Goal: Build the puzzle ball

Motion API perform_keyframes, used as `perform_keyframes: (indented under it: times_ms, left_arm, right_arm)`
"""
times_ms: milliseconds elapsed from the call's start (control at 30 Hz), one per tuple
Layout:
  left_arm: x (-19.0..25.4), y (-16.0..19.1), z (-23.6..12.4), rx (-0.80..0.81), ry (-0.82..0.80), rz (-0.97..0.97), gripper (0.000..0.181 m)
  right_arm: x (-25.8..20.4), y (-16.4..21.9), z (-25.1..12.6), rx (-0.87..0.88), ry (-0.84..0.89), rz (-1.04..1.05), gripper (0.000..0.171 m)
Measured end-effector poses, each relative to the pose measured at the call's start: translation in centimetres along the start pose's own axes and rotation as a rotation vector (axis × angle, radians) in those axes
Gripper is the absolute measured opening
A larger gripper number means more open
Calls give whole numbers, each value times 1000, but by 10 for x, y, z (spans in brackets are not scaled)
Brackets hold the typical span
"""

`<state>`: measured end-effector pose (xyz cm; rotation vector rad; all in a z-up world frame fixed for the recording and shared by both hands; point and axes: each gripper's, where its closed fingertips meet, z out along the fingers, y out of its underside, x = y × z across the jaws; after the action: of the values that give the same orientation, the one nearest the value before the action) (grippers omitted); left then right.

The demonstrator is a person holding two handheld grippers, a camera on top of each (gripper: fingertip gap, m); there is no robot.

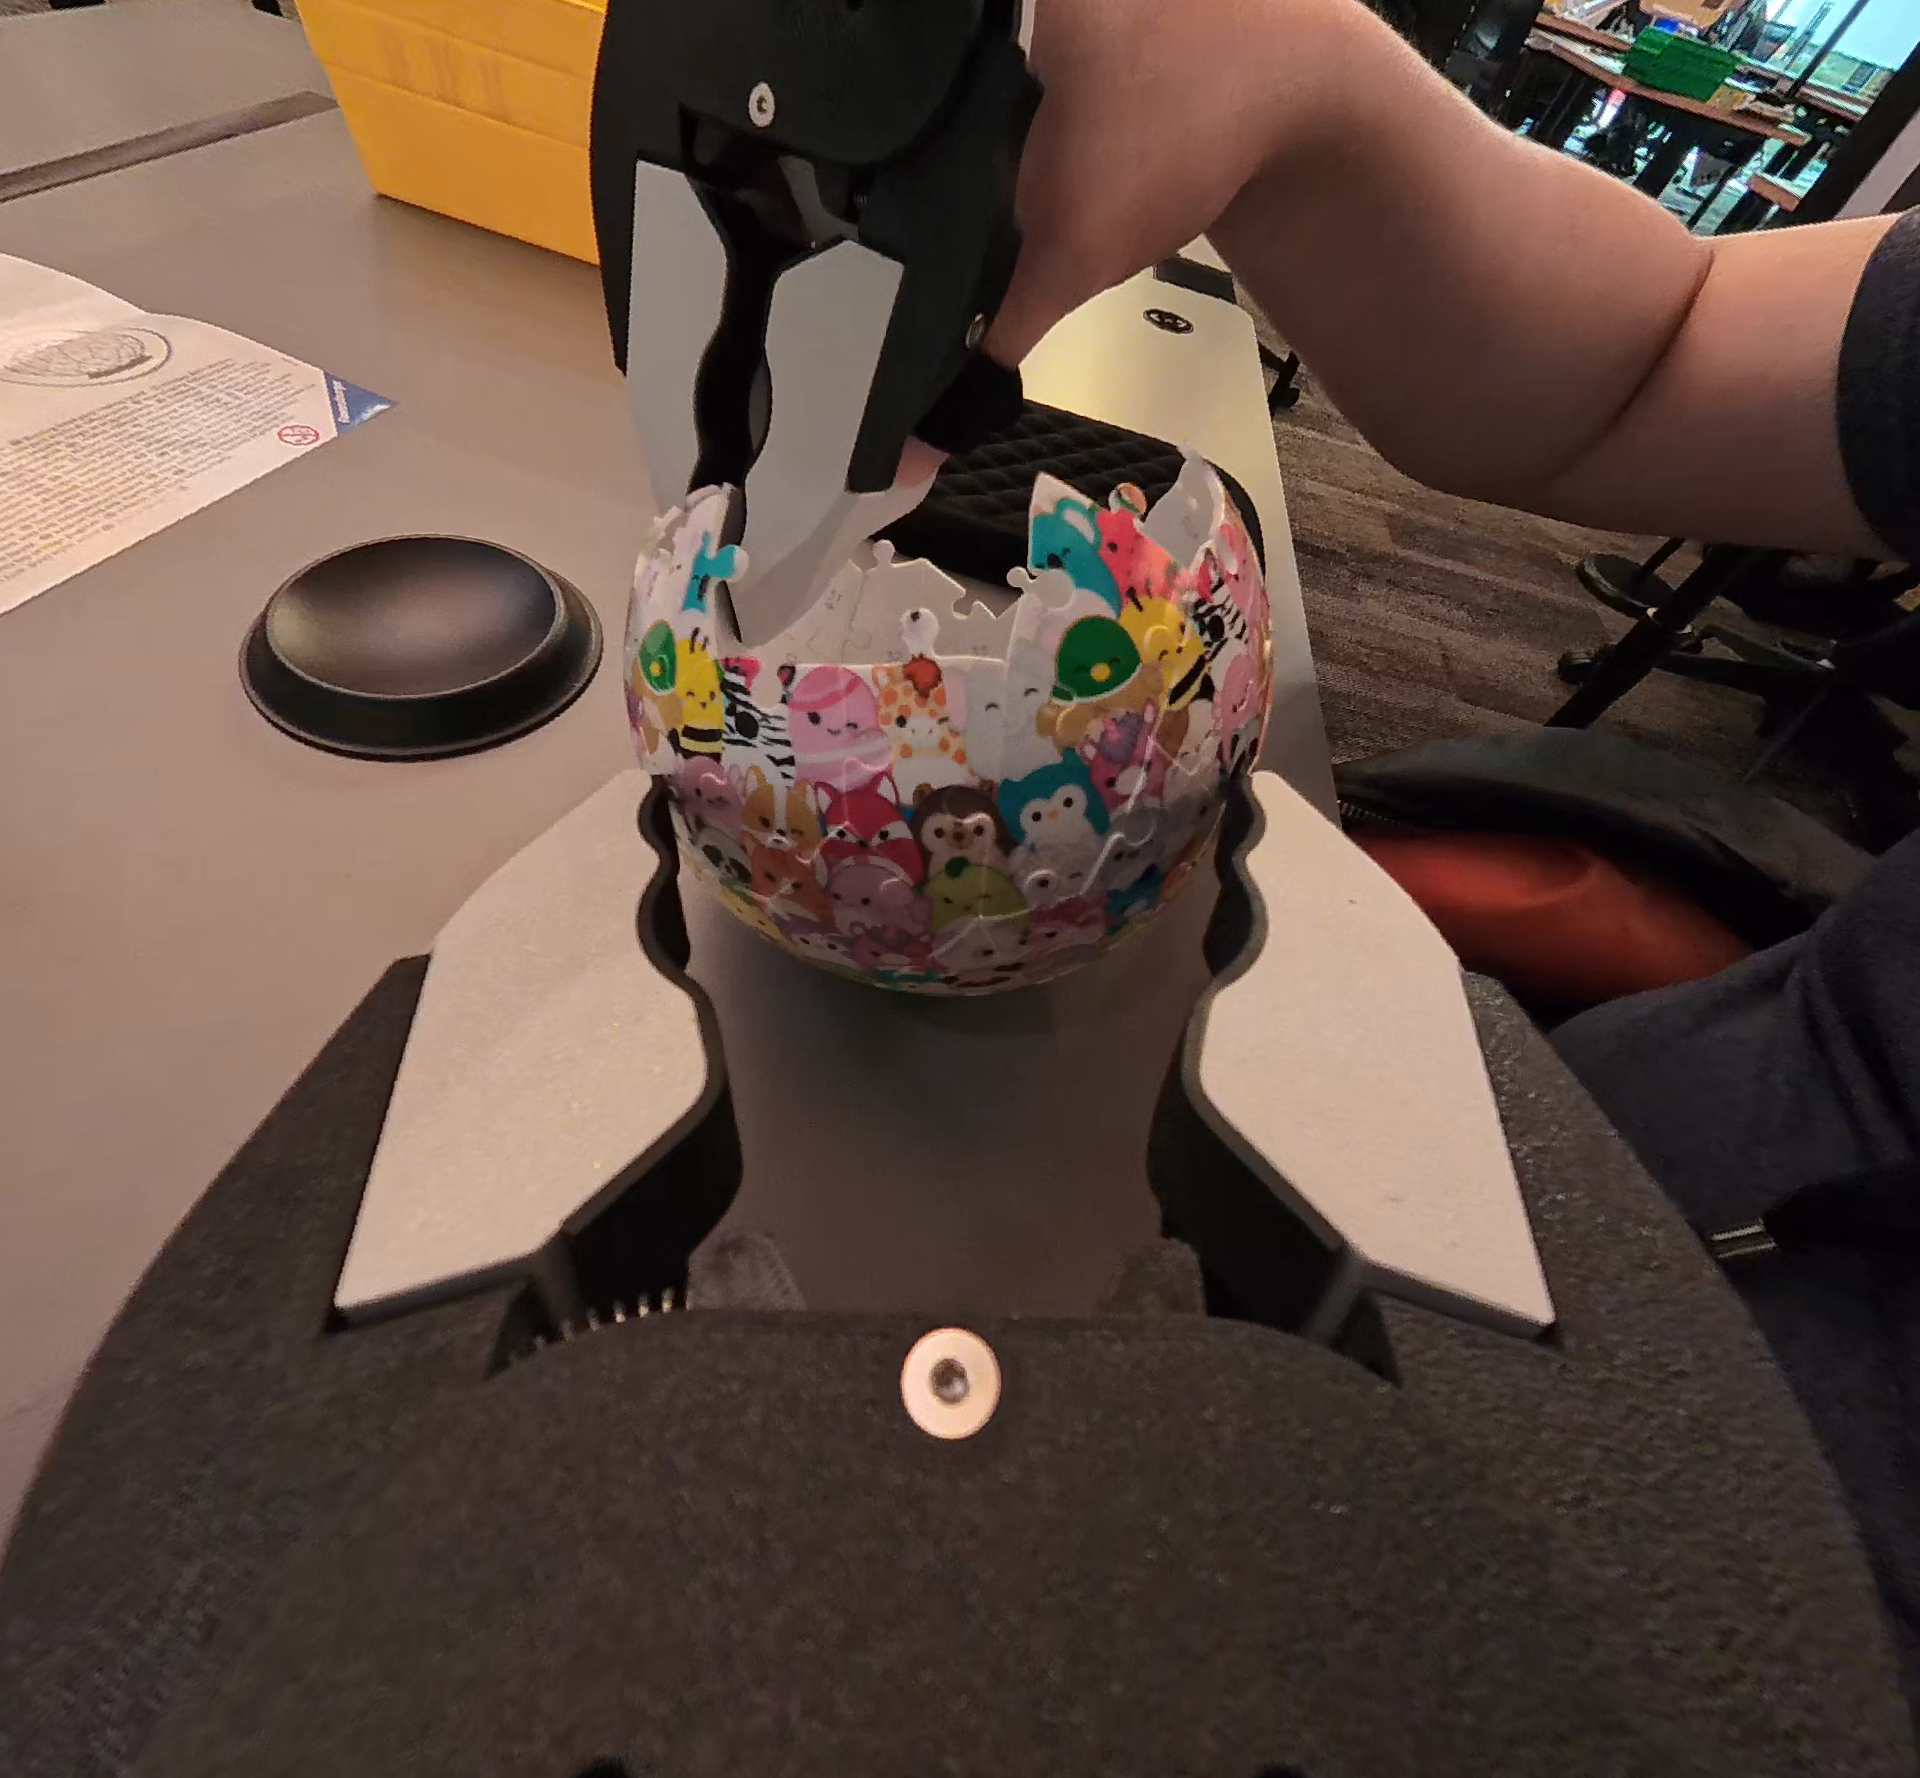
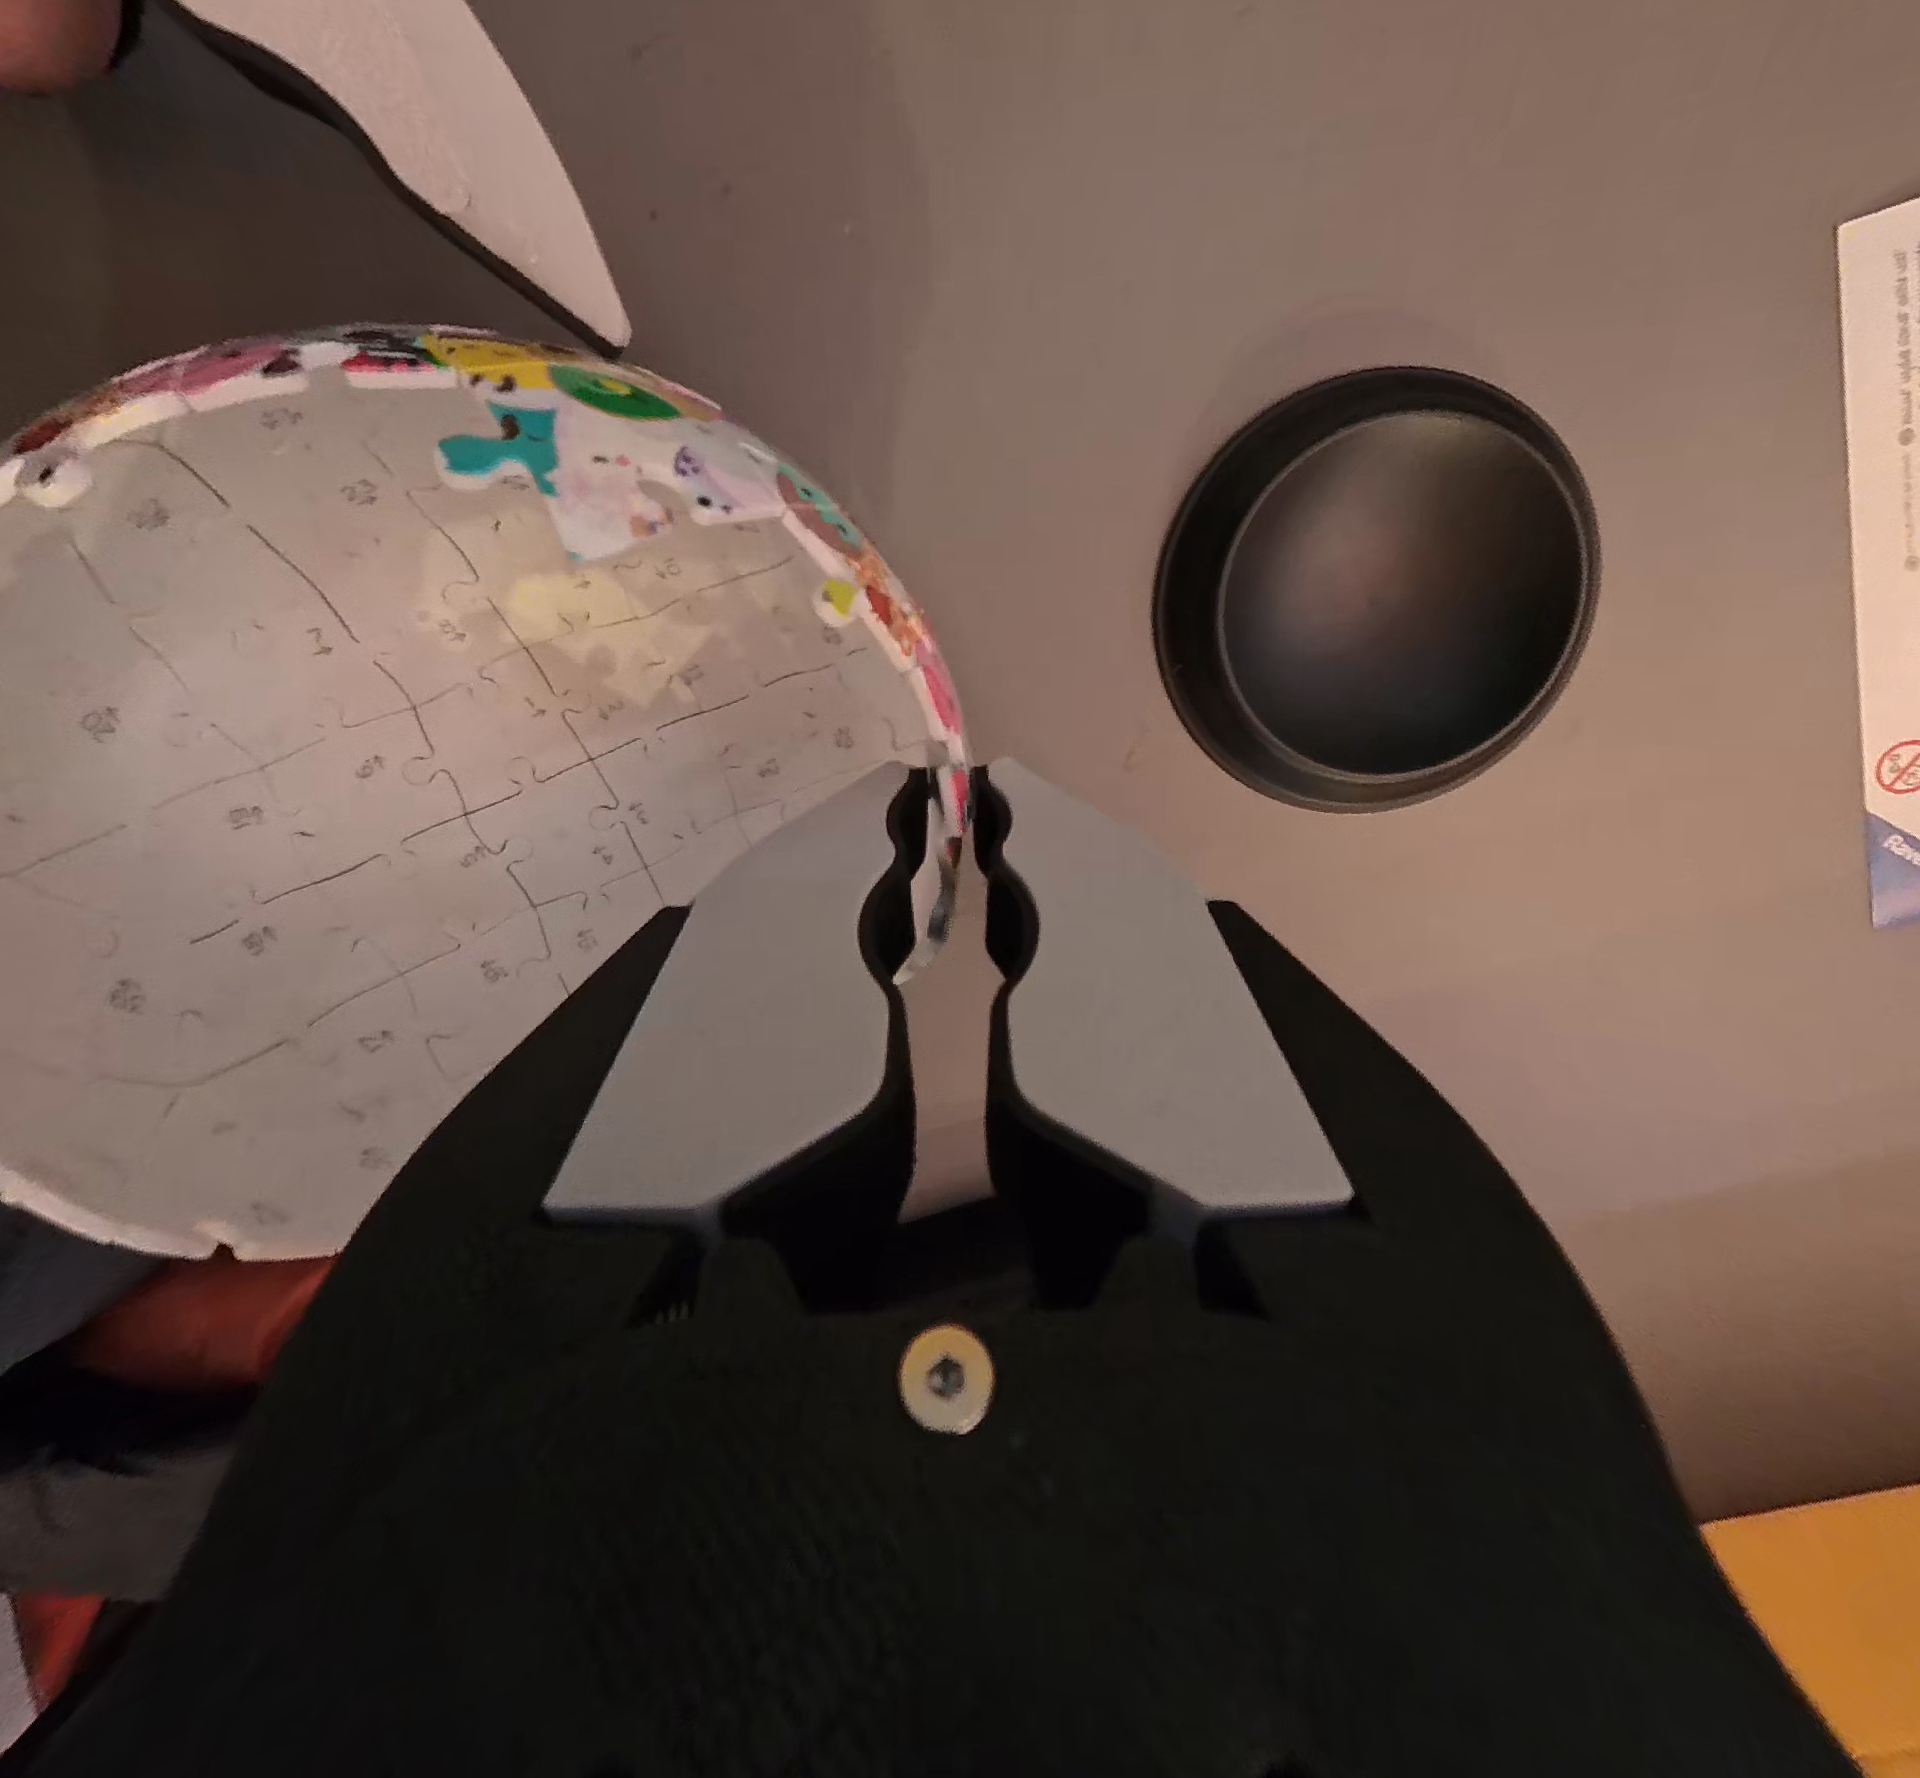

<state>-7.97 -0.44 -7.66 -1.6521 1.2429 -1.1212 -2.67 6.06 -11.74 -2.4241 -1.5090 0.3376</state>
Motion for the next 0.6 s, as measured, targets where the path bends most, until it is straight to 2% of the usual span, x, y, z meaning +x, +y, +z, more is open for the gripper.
perform_keyframes:
  times_ms: [333, 467, 600]
  left_arm:
    - [1, 1, -1, 8, 1, 10, 97]
    - [1, 1, -1, 6, 1, 19, 97]
    - [1, 1, -1, 13, 2, 15, 96]
  right_arm:
    - [-1, 0, -1, -5, -1, 6, 8]
    - [-3, -1, 1, -8, -46, 6, 13]
    - [-3, -1, 3, -19, -44, -24, 9]
